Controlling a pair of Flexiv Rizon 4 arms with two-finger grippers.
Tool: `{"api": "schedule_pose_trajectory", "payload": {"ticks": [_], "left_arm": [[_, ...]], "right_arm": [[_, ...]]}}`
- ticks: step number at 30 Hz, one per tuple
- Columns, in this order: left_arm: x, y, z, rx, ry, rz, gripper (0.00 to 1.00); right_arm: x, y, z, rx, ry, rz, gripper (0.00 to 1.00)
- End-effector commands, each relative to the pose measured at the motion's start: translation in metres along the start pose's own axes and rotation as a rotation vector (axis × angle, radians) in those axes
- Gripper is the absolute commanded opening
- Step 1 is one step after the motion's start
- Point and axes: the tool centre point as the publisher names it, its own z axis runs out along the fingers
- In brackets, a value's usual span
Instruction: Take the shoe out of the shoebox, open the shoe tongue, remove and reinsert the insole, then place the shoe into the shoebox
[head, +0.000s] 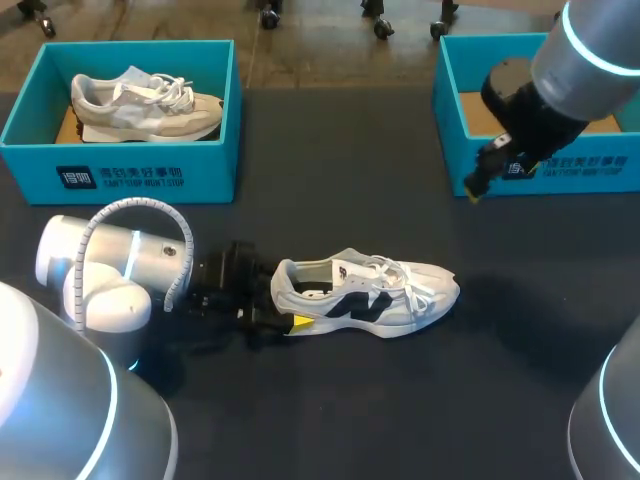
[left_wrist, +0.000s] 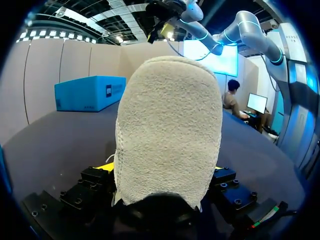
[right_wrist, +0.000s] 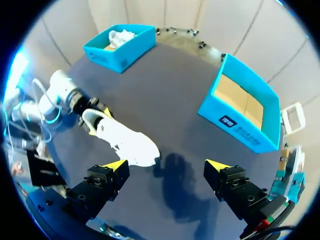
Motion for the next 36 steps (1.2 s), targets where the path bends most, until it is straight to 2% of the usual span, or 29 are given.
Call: {"api": "schedule_pose_trajectory", "payload": {"ticks": [1, 19, 23, 28, 32, 36], "left_arm": [[-0.001, 0.002, 0.003, -0.003, 0.002, 0.000, 0.00], [-0.001, 0.002, 0.003, -0.003, 0.002, 0.000, 0.00], [-0.001, 0.002, 0.003, -0.003, 0.002, 0.000, 0.00], [-0.001, 0.002, 0.003, -0.003, 0.002, 0.000, 0.00], [-0.001, 0.002, 0.003, -0.003, 0.002, 0.000, 0.00], [-0.001, 0.002, 0.003, -0.003, 0.002, 0.000, 0.00]], "right_arm": [[0.015, 0.007, 0.006, -0.006, -0.023, 0.051, 1.00], [0.018, 0.008, 0.006, -0.009, -0.019, 0.053, 1.00], [0.018, 0.005, 0.010, -0.019, -0.056, 0.166, 1.00], [0.034, 0.011, 0.021, 0.010, -0.100, 0.300, 1.00], [0.048, 0.014, 0.034, 0.049, -0.116, 0.329, 1.00], [0.065, 0.019, 0.047, 0.041, -0.103, 0.368, 1.00]]}}
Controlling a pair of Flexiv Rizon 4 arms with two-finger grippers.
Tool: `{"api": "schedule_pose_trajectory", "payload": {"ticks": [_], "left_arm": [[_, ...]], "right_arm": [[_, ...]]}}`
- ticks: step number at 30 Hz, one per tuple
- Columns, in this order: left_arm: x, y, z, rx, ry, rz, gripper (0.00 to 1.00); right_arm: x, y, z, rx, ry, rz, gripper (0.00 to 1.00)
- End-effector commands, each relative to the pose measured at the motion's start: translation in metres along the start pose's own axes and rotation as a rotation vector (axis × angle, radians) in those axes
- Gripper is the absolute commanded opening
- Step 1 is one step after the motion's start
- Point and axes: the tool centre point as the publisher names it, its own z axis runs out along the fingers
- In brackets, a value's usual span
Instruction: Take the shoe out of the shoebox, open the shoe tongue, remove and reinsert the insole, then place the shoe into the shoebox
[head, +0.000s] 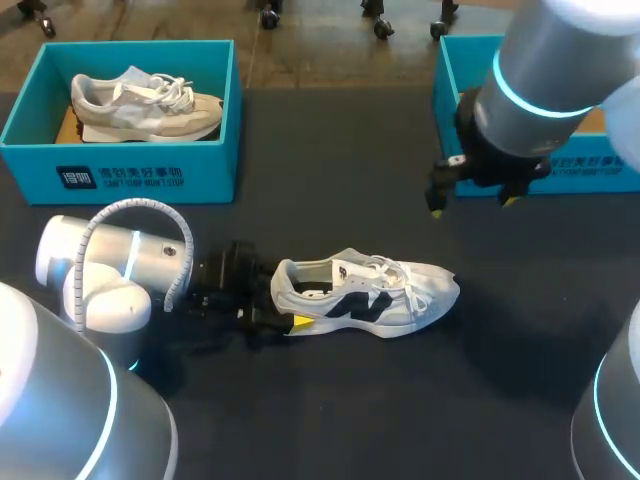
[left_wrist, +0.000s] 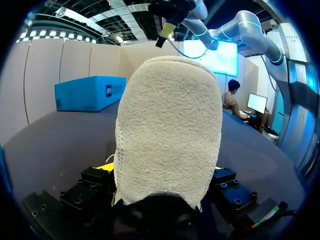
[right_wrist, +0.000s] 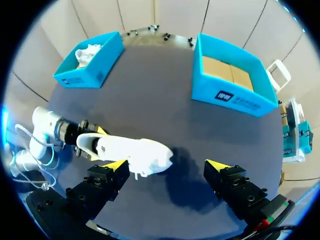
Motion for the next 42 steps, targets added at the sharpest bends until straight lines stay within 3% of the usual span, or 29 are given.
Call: {"api": "schedule_pose_trajectory", "payload": {"ticks": [1, 7, 12, 21, 28, 29, 31, 42], "left_arm": [[-0.001, 0.002, 0.003, -0.003, 0.002, -0.001, 0.00], [-0.001, 0.002, 0.003, -0.003, 0.002, -0.001, 0.00], [-0.001, 0.002, 0.003, -0.003, 0.002, -0.001, 0.00], [-0.001, 0.002, 0.003, -0.003, 0.002, -0.001, 0.00], [-0.001, 0.002, 0.003, -0.003, 0.002, -0.001, 0.00], [-0.001, 0.002, 0.003, -0.003, 0.002, -0.001, 0.00], [-0.001, 0.002, 0.003, -0.003, 0.002, -0.001, 0.00], [-0.001, 0.002, 0.003, -0.003, 0.002, -0.001, 0.00]], "right_arm": [[0.031, 0.010, 0.022, 0.023, -0.035, 0.030, 1.00], [0.054, 0.006, 0.025, -0.013, -0.038, 0.109, 1.00], [0.071, -0.012, 0.034, -0.038, -0.061, 0.202, 1.00], [0.098, -0.038, 0.102, -0.004, -0.049, 0.213, 1.00], [0.119, -0.049, 0.125, -0.002, -0.042, 0.238, 1.00], [0.115, -0.046, 0.113, -0.002, -0.038, 0.248, 1.00], [0.114, -0.044, 0.110, 0.002, -0.043, 0.249, 1.00], [0.121, -0.040, 0.103, 0.020, -0.050, 0.240, 1.00]]}}
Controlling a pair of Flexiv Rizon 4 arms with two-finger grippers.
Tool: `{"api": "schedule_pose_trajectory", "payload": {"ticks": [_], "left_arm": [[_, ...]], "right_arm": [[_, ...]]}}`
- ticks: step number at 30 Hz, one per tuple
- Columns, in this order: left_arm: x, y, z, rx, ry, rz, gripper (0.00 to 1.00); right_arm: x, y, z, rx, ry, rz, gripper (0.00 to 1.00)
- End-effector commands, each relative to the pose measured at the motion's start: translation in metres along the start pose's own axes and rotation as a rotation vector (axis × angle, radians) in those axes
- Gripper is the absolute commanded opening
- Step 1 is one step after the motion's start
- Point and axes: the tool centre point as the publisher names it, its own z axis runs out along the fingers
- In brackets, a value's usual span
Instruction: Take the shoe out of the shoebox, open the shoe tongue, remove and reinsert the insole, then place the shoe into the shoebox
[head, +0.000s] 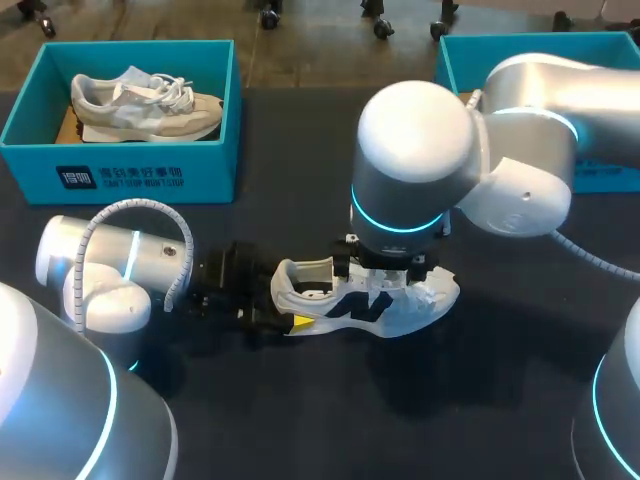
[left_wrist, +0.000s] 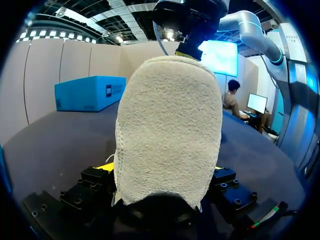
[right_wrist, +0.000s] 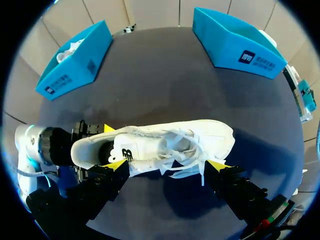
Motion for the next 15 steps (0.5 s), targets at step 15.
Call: {"api": "schedule_pose_trajectory", "payload": {"ticks": [15], "left_arm": [[-0.001, 0.002, 0.003, -0.003, 0.003, -0.001, 0.00]], "right_arm": [[0.028, -0.002, -0.013, -0.020, -0.051, 0.032, 1.00]]}}
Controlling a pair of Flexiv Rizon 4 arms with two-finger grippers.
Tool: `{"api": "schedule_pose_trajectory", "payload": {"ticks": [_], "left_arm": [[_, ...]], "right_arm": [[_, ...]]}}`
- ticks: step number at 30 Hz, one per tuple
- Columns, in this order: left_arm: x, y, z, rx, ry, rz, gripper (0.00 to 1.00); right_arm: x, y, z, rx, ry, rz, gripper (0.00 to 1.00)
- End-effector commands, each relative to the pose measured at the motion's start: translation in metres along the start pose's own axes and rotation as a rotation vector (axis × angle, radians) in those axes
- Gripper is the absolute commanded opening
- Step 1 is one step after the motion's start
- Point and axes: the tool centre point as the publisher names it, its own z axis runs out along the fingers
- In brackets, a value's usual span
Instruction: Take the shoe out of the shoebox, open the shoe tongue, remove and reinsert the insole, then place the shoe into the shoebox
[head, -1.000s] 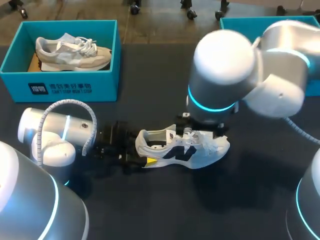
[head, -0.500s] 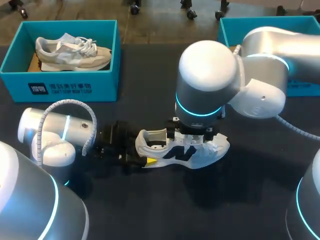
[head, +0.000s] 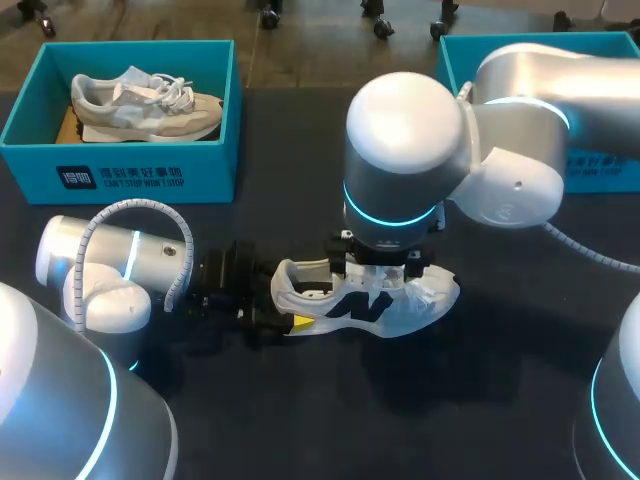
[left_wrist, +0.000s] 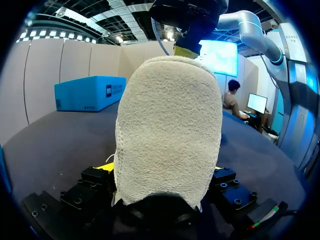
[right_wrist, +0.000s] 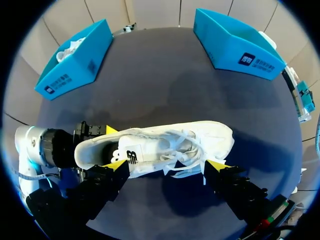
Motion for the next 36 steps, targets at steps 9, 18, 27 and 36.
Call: {"api": "schedule_pose_trajectory", "payload": {"ticks": [9, 18, 27, 36], "left_arm": [[-0.001, 0.002, 0.003, -0.004, 0.002, -0.001, 0.00], [-0.001, 0.002, 0.003, -0.004, 0.002, -0.001, 0.00], [-0.001, 0.002, 0.003, -0.004, 0.002, -0.001, 0.00], [-0.001, 0.002, 0.003, -0.004, 0.002, -0.001, 0.00]], "right_arm": [[0.046, -0.008, -0.008, 0.017, -0.103, 0.025, 1.00], [0.047, -0.009, 0.004, 0.003, -0.190, 0.033, 1.00], [0.041, -0.007, 0.017, 0.000, -0.271, 0.048, 1.00], [0.037, -0.010, 0.028, -0.025, -0.401, 0.052, 1.00]]}}
